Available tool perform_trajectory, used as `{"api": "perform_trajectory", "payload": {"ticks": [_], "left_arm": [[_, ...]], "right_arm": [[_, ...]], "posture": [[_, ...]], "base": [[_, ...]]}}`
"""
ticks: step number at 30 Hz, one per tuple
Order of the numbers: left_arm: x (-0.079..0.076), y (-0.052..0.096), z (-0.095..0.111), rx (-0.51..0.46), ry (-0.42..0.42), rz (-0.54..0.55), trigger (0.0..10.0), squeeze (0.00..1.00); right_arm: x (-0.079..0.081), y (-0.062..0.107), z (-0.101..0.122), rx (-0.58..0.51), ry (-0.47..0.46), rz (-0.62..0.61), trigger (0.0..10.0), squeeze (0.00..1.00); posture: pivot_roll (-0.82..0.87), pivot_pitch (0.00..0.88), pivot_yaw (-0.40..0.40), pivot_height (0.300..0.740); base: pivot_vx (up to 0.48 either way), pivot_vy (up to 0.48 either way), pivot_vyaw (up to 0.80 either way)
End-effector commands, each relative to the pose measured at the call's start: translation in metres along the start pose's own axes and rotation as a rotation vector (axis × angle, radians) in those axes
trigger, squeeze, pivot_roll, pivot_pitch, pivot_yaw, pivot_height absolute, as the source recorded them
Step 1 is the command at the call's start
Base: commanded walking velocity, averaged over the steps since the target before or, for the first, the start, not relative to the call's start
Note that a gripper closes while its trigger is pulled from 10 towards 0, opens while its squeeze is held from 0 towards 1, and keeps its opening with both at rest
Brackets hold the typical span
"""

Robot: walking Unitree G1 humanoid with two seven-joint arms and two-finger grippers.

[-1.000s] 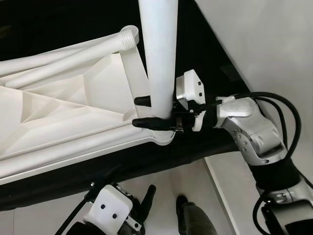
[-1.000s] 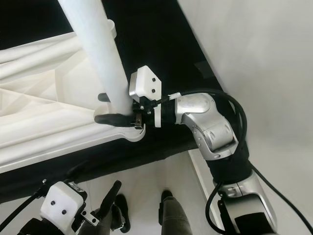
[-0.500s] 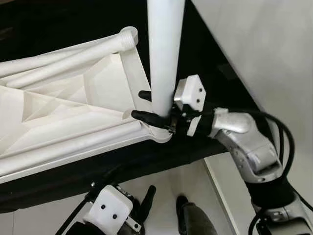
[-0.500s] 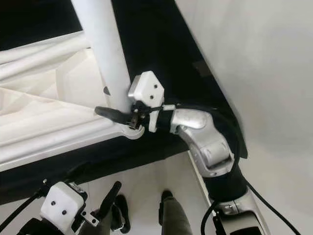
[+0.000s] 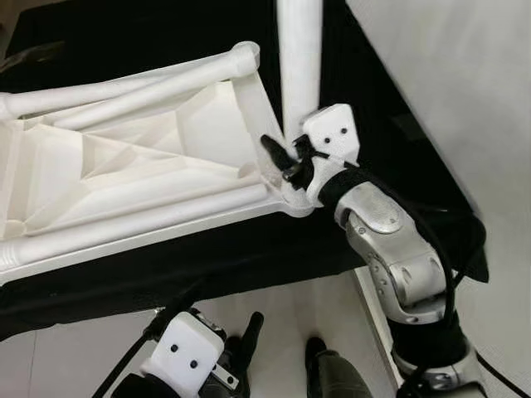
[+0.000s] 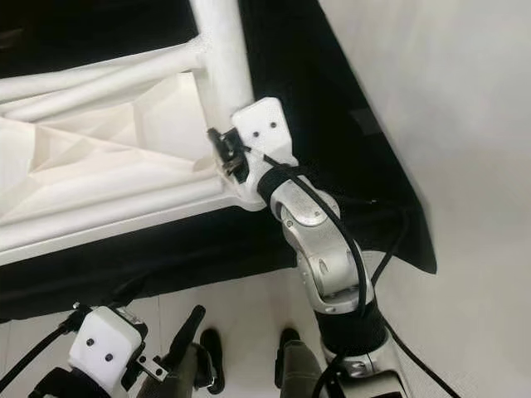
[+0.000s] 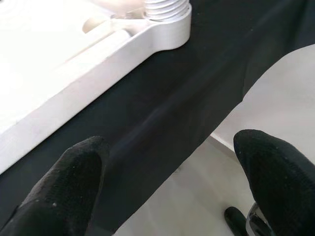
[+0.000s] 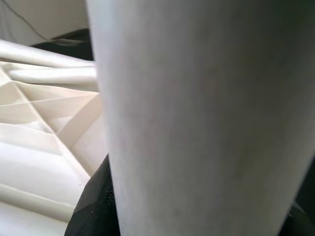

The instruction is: Building children table

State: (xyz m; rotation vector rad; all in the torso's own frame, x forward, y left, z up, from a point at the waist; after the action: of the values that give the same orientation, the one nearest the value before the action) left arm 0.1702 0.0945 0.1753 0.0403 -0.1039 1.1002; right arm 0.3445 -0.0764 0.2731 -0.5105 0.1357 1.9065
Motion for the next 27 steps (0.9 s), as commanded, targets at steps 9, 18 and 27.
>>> {"api": "perform_trajectory", "payload": {"ticks": [9,18,27], "left_arm": [[0.002,0.002,-0.006,0.021,0.0,0.004,10.0,0.0],[0.004,0.002,-0.008,0.026,-0.007,0.005,10.0,0.0],[0.005,0.001,-0.009,0.026,-0.01,0.001,10.0,0.0]], "right_arm": [[0.024,0.011,-0.058,0.19,-0.24,-0.022,10.0,0.0],[0.021,0.025,-0.07,0.167,-0.294,0.006,10.0,0.0],[0.048,0.021,-0.031,-0.062,-0.072,0.383,10.0,0.0]], "posture": [[0.03,0.433,0.077,0.74],[0.04,0.431,0.086,0.74],[0.04,0.423,0.092,0.74]], "base": [[0.0,0.0,0.0],[0.0,0.0,0.0],[0.0,0.0,0.0]]}}
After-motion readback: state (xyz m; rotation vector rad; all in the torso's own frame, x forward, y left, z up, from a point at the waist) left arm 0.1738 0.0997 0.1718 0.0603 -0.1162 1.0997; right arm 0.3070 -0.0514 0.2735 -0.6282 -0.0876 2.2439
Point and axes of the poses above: a point about 5 cm out from each wrist's last joint towards the gripper, its own y axis pointing back from the gripper into the wrist, its own z axis along the axis of the wrist's last joint, x = y × z, the point moved 4 cm from there along -y, pointing out of the wrist towards the gripper, and after that the axes turned 9 degrees about y, right-handed, at the moved point
